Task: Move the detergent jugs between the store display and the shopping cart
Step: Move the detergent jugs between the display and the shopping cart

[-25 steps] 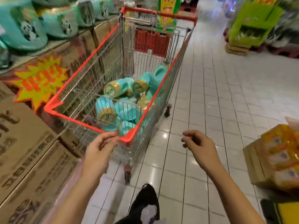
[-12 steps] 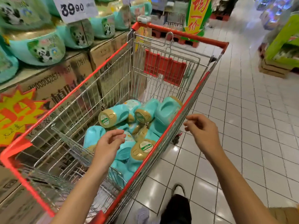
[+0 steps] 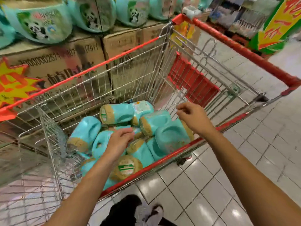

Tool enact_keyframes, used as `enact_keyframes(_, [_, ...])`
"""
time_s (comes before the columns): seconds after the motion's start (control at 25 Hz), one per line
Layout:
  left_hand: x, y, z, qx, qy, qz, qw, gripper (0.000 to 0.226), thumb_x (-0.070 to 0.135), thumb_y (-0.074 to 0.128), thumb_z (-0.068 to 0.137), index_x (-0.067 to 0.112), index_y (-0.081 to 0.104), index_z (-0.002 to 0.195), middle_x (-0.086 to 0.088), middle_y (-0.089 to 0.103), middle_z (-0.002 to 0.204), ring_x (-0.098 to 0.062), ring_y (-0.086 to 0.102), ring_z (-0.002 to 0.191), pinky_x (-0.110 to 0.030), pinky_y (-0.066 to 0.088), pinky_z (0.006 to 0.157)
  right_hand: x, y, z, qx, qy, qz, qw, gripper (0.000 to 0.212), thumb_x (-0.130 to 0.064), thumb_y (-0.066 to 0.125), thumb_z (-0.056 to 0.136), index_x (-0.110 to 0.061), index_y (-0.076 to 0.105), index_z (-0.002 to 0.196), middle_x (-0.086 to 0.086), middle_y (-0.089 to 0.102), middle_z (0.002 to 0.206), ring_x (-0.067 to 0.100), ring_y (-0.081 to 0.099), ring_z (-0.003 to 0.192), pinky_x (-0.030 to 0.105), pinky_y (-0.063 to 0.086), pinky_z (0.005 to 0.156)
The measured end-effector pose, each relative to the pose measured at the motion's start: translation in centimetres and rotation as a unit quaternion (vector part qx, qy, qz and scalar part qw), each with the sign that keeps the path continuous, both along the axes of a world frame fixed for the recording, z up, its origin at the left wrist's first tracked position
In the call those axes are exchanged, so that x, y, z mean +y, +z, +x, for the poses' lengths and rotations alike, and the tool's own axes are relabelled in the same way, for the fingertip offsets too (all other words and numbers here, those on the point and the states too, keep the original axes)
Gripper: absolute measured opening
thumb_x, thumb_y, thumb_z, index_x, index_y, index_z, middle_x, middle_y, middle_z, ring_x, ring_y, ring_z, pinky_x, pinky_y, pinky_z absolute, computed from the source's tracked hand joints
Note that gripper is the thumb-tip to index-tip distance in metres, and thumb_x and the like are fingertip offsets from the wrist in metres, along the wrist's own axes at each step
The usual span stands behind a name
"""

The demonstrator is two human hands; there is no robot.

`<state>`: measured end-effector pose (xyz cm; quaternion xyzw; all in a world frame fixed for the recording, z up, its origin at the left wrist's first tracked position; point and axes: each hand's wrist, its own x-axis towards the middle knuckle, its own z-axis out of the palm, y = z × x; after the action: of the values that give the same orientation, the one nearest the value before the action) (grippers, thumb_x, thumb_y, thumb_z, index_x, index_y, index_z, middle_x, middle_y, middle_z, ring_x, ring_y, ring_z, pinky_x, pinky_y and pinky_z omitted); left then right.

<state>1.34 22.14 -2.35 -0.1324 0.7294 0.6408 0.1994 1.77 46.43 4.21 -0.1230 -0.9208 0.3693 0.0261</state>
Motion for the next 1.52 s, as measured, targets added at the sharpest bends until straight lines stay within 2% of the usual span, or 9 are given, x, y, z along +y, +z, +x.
enact_keyframes(0.16, [2.3,-2.9,-1.4,-0.042,0.027,-0.016,0.999,0.014,0.006,0.06,0.091,0.012,0.065,0.104,-0.002,0.059,0.072,-0.008,0.049,0.062,-0.012,0.039,0.051,2.0,-4.4,-6.8,-0.162,0.166,0.163,0.959,0.031,-0.017,0.058,0.092,-0.007,0.061,0.121,0.012,0.068,0.108,0.025,0.06,0.097,0.028,0.037,0.074])
enact_keyframes(0.4, [3.8,-6.3,-3.9,-0.097,0.045,-0.024,0.994,0.013,0.008,0.061,0.091,0.017,0.06,0.082,-0.004,0.057,0.07,-0.015,0.049,0.066,-0.022,0.032,0.051,3.2,-11.4,-10.5,-0.358,0.346,0.361,0.789,0.057,-0.048,0.066,0.083,-0.021,0.05,0.131,0.011,0.056,0.132,0.032,0.05,0.124,0.04,0.037,0.101])
enact_keyframes(0.52, [4.4,-7.0,-4.4,-0.118,0.061,-0.007,0.991,0.005,0.013,0.066,0.088,0.015,0.064,0.084,-0.004,0.062,0.074,-0.012,0.055,0.066,-0.015,0.04,0.048,3.1,-13.0,-10.5,-0.354,0.368,0.368,0.777,0.036,-0.033,0.059,0.087,-0.021,0.057,0.121,0.007,0.06,0.125,0.028,0.051,0.123,0.051,0.023,0.108])
enact_keyframes(0.68, [4.7,-7.3,-5.5,-0.147,0.075,-0.014,0.986,0.012,0.007,0.061,0.092,0.017,0.066,0.09,-0.003,0.063,0.075,-0.009,0.052,0.059,-0.015,0.039,0.051,2.9,-12.1,-11.1,-0.385,0.395,0.361,0.752,0.04,-0.034,0.065,0.084,-0.021,0.061,0.121,0.005,0.059,0.129,0.027,0.05,0.125,0.048,0.029,0.105])
enact_keyframes(0.88, [5.6,-7.0,-6.5,-0.247,0.078,0.038,0.965,0.023,0.036,0.047,0.098,0.019,0.063,0.098,-0.004,0.063,0.091,-0.016,0.057,0.076,-0.027,0.041,0.068,2.0,-7.4,-11.1,-0.145,0.449,0.393,0.789,0.037,-0.03,0.063,0.076,-0.028,0.064,0.113,0.001,0.066,0.104,0.024,0.055,0.108,0.042,0.036,0.098])
enact_keyframes(1.04, [5.4,-7.6,-7.2,-0.287,0.134,0.204,0.926,0.063,0.073,0.049,0.08,0.023,0.072,0.11,-0.01,0.071,0.109,-0.033,0.064,0.105,-0.047,0.048,0.094,2.1,-5.0,-10.3,0.157,0.462,0.167,0.857,0.025,-0.002,0.062,0.075,-0.016,0.075,0.091,0.001,0.069,0.089,0.026,0.058,0.096,0.043,0.042,0.094])
enact_keyframes(1.16, [5.5,-7.5,-6.6,-0.268,0.151,0.41,0.859,0.069,0.062,0.066,0.075,0.017,0.065,0.127,-0.014,0.06,0.134,-0.037,0.051,0.128,-0.053,0.037,0.109,1.9,-4.2,-10.0,0.266,0.4,0.098,0.872,0.025,0.007,0.067,0.075,-0.014,0.077,0.086,0.002,0.064,0.112,0.028,0.041,0.114,0.043,0.039,0.096])
enact_keyframes(1.36, [5.6,-5.8,-6.4,-0.159,0.19,0.459,0.853,0.081,0.044,0.09,0.056,0.013,0.065,0.126,-0.013,0.068,0.123,-0.028,0.069,0.105,-0.043,0.055,0.089,0.4,-3.0,-8.1,0.172,0.154,-0.139,0.963,0.05,0.018,0.054,0.081,-0.02,0.072,0.108,0.006,0.049,0.134,0.023,0.045,0.127,0.041,0.041,0.103])
enact_keyframes(1.52, [5.7,-2.0,-6.5,-0.042,0.218,0.393,0.893,0.085,0.042,0.091,0.052,0.008,0.062,0.124,-0.014,0.073,0.11,-0.025,0.073,0.094,-0.033,0.06,0.069,0.1,-1.4,-8.1,0.056,0.011,-0.305,0.951,0.034,-0.036,0.052,0.09,-0.028,0.06,0.122,0.0,0.063,0.117,0.014,0.061,0.103,0.037,0.053,0.087])
